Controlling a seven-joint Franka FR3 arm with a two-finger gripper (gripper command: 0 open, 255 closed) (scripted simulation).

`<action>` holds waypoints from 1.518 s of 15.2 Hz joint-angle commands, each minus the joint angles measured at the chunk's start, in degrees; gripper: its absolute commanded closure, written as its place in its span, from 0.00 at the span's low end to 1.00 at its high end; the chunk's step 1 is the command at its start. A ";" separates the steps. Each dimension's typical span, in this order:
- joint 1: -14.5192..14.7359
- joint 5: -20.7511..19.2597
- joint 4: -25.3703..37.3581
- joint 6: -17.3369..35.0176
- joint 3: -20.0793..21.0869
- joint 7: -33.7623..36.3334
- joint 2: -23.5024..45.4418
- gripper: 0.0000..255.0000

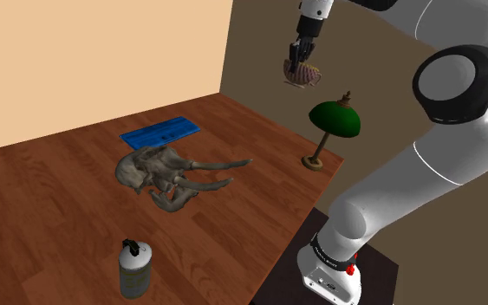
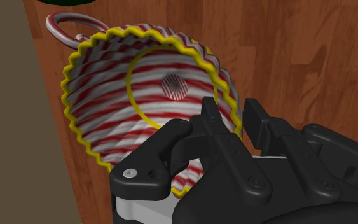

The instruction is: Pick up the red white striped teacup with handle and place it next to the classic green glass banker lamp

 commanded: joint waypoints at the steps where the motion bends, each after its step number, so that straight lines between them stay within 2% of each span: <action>1: 0.00 -0.08 -2.25 1.63 0.03 0.18 -0.69 1.00; 23: -0.27 -0.77 -22.68 18.74 -0.26 1.44 -4.00 1.00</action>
